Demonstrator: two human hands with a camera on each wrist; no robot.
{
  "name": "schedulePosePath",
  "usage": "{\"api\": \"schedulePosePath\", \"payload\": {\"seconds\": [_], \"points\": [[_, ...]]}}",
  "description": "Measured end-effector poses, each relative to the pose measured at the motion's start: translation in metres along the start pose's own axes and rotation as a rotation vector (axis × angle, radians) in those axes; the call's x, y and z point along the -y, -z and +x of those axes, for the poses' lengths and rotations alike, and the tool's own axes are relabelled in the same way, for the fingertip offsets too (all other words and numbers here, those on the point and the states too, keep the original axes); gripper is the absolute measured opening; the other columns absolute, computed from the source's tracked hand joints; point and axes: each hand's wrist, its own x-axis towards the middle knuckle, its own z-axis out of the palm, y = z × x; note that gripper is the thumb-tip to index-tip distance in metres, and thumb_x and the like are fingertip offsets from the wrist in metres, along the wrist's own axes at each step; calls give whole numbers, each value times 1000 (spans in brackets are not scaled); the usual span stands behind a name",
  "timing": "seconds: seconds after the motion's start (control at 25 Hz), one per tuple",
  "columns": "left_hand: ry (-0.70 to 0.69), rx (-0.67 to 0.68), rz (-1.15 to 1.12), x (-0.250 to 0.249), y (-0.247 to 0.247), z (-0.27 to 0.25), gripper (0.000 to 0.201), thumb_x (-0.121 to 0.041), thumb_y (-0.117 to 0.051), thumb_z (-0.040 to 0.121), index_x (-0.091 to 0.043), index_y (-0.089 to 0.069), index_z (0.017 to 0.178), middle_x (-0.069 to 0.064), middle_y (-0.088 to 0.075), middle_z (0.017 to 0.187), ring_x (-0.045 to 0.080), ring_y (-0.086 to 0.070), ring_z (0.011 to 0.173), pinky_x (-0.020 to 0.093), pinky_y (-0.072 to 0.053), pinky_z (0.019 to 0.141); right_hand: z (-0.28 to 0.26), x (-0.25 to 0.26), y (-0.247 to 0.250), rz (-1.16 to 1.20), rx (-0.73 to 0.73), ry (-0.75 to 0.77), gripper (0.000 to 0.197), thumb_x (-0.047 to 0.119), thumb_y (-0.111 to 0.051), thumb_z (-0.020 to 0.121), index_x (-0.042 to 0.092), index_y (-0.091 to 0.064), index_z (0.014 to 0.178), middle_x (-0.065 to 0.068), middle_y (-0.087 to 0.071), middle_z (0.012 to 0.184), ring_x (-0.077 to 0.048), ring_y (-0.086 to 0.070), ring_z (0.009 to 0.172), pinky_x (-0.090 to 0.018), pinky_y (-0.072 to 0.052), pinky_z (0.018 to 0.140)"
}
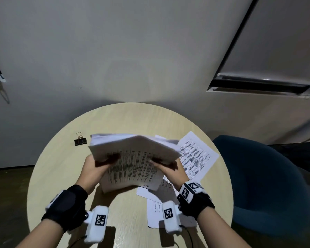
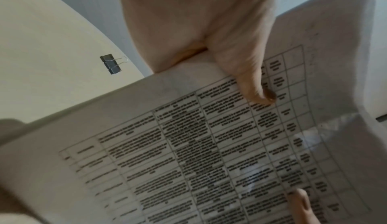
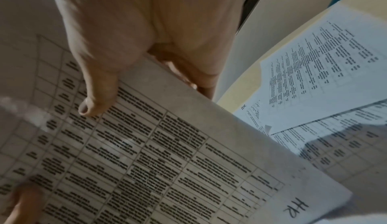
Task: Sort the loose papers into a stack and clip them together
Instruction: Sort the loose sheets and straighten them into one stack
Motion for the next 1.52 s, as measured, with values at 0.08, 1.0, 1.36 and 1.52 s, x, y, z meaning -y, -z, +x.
{"api": "schedulePosePath", "payload": {"seconds": [0.08,1.0,1.36,1.52], "points": [[40,-29,-3,4,1,7,42,-29,-80,65,-24,-66,104,-10,-75,97,3,-69,92,26,-53,84,0,5,-1,12,-9,-40,27,7,-76,78,28,-62,86,19,-74,80,10,-67,83,-19,-52,88],[-405,-269,883,-26,5,25,43,-23,-82,71,-19,-62,110,11,-61,118,30,-50,120,42,-37,98,36,53,9,-786,-61,322,24,2,-63,77,22,-74,86,3,-76,79,-10,-70,76,-24,-51,67],[67,-288,188,8,58,11,40,-15,-73,82,-5,-57,117,9,-67,107,27,-63,99,37,-48,85,6,21,24,-131,-78,107,30,-1,-69,83,26,-73,92,9,-76,87,-3,-68,83,-26,-55,79],[159,-290,254,45,56,-11,32,-5,-66,87,-6,-53,116,9,-63,102,27,-60,98,37,-47,81,-23,-6,9,14,-110,-177,31,-13,-61,84,12,-61,101,9,-73,77,1,-66,69,-17,-56,62]]}}
